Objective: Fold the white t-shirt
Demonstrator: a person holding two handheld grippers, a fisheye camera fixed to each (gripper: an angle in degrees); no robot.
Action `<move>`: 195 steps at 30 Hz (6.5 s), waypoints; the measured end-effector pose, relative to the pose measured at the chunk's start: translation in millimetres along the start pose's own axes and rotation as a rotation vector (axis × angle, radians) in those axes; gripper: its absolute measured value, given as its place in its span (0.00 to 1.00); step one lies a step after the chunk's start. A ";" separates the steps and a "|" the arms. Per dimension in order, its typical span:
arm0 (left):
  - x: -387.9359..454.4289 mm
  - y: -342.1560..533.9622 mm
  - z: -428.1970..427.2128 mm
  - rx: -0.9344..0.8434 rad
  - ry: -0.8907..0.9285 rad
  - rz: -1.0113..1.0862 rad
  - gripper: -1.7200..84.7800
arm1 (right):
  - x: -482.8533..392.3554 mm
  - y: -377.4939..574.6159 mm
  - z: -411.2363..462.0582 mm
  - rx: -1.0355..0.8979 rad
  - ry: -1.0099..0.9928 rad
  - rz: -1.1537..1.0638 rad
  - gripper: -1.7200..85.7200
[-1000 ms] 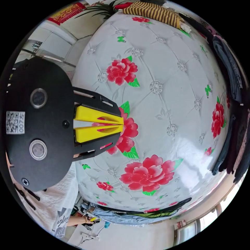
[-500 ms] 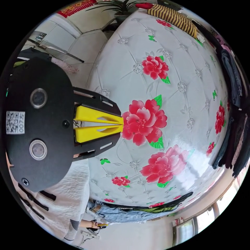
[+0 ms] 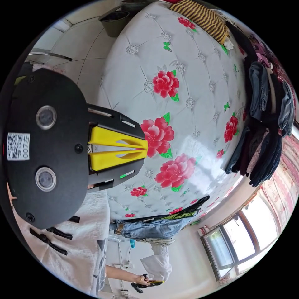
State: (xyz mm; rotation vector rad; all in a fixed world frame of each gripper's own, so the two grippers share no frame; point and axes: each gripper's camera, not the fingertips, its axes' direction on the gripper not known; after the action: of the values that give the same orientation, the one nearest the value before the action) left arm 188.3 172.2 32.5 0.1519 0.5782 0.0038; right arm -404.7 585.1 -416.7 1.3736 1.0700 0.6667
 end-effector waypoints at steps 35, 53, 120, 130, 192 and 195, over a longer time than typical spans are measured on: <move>-12.4 -13.4 1.6 -0.151 0.230 0.371 0.12 | -205.4 383.9 172.1 -1.072 -0.197 -0.048 0.09; 15.4 -71.8 -33.3 -0.055 0.197 0.412 0.01 | -183.6 353.9 247.1 -0.973 -0.106 -0.137 0.02; -20.2 -72.0 -271.0 0.301 0.044 0.429 0.01 | -169.8 320.5 396.2 -1.035 -0.720 -0.112 0.13; -0.3 -77.7 -312.4 0.372 0.138 0.473 0.01 | -172.8 323.3 348.1 -0.869 -0.675 0.078 0.03; -79.4 -41.7 0.7 -0.316 -0.095 0.303 0.10 | -164.4 385.3 302.6 -1.305 -0.375 -0.146 0.11; -92.5 -36.2 8.2 -0.276 -0.175 0.369 0.02 | -159.1 398.7 294.5 -1.275 -0.280 -0.194 0.07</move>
State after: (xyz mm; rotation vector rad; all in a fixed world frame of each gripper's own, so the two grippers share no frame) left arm 113.9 131.0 84.4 -0.0120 0.3633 0.4229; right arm -127.3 368.1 -33.3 0.2277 0.3509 0.7623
